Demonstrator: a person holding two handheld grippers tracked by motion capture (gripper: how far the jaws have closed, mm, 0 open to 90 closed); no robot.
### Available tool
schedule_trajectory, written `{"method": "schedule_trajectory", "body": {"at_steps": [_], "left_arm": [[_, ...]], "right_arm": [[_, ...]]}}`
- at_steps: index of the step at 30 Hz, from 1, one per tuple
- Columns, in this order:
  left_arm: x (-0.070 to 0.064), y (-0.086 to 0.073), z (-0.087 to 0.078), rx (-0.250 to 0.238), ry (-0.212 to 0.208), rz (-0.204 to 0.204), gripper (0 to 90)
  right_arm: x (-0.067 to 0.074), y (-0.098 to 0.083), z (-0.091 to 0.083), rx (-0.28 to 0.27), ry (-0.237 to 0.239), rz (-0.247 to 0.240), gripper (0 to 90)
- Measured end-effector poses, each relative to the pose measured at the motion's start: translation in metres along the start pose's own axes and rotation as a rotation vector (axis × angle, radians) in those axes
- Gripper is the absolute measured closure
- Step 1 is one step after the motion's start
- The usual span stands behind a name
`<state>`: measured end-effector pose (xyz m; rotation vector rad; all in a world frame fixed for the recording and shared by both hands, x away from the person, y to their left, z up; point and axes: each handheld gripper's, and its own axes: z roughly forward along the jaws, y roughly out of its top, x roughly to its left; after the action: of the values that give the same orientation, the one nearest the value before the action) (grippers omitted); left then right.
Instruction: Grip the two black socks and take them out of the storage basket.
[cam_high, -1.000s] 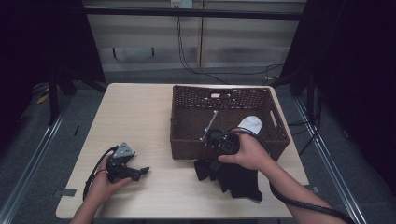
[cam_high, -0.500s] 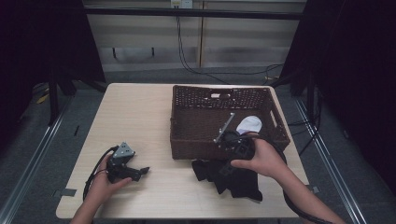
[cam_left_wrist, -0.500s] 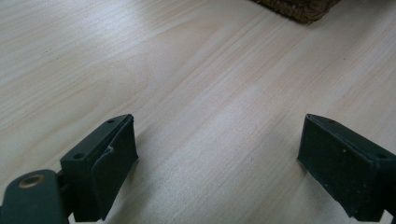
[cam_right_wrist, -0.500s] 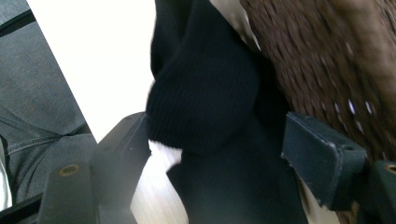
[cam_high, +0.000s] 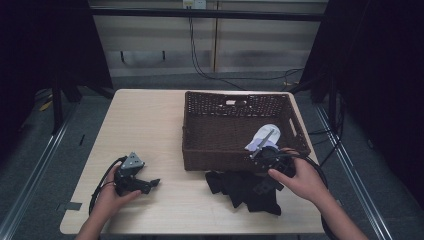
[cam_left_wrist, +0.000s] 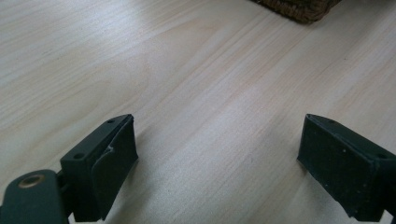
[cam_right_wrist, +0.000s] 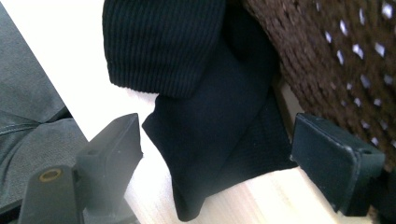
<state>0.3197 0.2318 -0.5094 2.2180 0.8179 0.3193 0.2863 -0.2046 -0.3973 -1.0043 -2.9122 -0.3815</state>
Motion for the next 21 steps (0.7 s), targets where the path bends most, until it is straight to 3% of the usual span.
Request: {"method": "schedule_trajectory", "body": {"at_steps": [6, 9, 10, 21], "left_arm": [[0.000, 0.000, 0.000, 0.000, 0.000, 0.000, 10.6], [0.000, 0.000, 0.000, 0.000, 0.000, 0.000, 10.7], [0.000, 0.000, 0.000, 0.000, 0.000, 0.000, 10.7], [0.000, 0.000, 0.000, 0.000, 0.000, 0.000, 10.7]], "right_arm": [[-0.007, -0.018, 0.005, 0.012, -0.046, 0.033, 15.7], [-0.011, -0.026, 0.008, 0.016, -0.044, 0.047, 15.6], [-0.012, -0.031, 0.010, 0.032, -0.069, 0.063, 15.7], [-0.025, -0.060, 0.026, -0.004, -0.054, 0.142, 15.6]]}}
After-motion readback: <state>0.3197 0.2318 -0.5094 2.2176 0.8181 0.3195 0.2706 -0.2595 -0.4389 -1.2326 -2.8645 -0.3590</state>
